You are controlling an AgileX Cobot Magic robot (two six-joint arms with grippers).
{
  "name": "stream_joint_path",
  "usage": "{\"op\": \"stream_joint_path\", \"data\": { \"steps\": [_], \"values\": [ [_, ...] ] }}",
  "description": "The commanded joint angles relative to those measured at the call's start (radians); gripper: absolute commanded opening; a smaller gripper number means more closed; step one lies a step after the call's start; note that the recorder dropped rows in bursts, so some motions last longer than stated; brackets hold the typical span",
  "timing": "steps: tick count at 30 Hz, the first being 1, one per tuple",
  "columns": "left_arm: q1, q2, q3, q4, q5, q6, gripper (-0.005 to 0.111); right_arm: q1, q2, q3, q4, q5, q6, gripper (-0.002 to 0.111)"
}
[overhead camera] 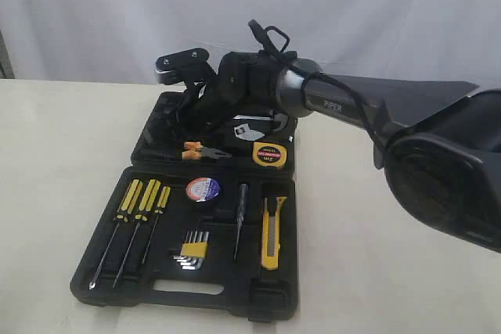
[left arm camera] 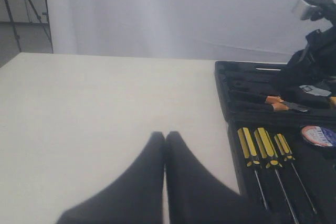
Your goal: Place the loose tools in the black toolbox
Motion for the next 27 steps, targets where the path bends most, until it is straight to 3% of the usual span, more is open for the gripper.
{"op": "stream_joint_path", "data": {
  "steps": [1,7,20,27],
  "values": [
    [-0.002,-0.003,0.002,-0.002,0.0,0.0,0.0,-0.004,0.035,-0.002,-0.005,-0.029,-0.002,-0.001],
    [-0.002,-0.003,0.002,-0.002,0.0,0.0,0.0,-0.013,0.071,-0.002,-0.024,0.069,0.001,-0.001],
    [-0.002,-0.003,0.002,-0.002,0.0,0.0,0.0,-0.038,-0.031,-0.002,-0.064,0.047,0.003,-0.001],
    [-0.002,-0.003,0.002,-0.002,0.0,0.0,0.0,-0.038,0.024,-0.002,-0.064,0.051,0.013,-0.001]
  ]
}}
